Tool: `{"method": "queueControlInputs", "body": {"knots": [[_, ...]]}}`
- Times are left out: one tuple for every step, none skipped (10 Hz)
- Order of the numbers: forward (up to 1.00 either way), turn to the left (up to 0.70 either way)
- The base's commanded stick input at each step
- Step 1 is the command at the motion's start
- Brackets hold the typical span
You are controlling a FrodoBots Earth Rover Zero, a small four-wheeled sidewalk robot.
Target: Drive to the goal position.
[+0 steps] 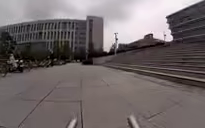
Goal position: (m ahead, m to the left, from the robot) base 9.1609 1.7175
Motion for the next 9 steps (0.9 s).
{"method": "queueControlInputs", "body": {"knots": [[1.00, 0.14], [1.00, 0.21], [1.00, 0.00], [1.00, 0.00], [1.00, 0.00], [1.00, 0.32], [1.00, 0.22], [1.00, 0.02], [1.00, 0.00]]}}
